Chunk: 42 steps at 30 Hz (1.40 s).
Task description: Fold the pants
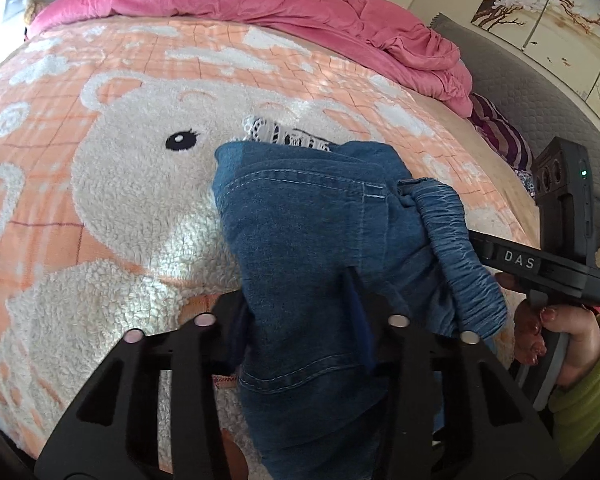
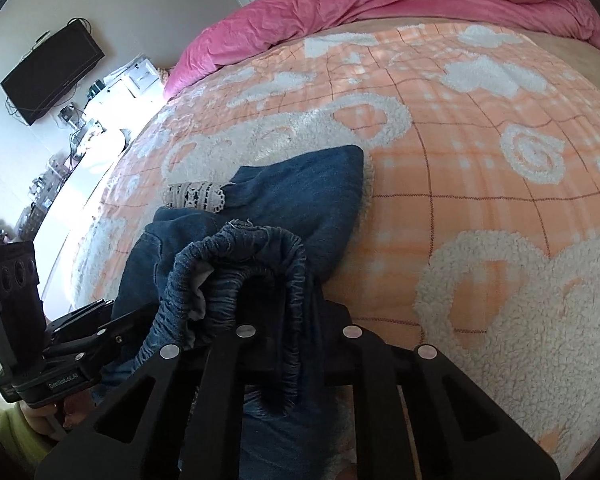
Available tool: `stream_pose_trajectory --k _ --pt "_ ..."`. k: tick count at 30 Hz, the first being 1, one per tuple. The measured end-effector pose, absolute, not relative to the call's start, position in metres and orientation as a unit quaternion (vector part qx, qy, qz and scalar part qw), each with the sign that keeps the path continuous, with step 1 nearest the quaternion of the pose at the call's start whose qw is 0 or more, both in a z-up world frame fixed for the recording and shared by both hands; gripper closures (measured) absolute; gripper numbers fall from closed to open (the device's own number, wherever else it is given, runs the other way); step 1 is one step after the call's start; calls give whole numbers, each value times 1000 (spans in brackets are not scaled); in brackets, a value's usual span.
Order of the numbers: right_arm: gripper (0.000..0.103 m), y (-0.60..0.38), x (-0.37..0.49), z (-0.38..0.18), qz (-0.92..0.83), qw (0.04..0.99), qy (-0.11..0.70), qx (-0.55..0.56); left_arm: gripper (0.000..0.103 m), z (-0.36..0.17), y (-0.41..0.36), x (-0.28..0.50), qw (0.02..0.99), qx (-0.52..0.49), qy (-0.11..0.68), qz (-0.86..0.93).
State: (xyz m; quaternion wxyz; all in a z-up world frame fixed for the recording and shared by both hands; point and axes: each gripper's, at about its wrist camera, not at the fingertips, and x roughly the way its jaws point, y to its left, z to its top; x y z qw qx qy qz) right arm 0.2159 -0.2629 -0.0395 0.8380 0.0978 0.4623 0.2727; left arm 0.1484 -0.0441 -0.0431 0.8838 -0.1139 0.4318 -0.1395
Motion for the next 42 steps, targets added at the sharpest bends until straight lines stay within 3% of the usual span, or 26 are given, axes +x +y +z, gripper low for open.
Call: stream_pose_trajectory --k 3,11,17,28,36,42 --pt "93 -255 205 -25 284 852 431 83 87 -35 -42 146 887 -118 422 -145" --pt "94 -239 201 26 319 884 337 46 87 -3 -36 156 905 -112 384 -147" --pt "94 -226 233 41 319 890 324 36 87 14 -27 182 914 -116 366 -135" --pt "94 -203 293 24 301 889 343 33 87 13 -10 228 921 -120 354 -109" --pt "94 -198 325 -14 267 873 404 55 87 -20 -5 252 912 -111 386 -81" --pt "92 -203 333 -34 246 864 436 54 81 -31 2 254 905 -119 403 -74"
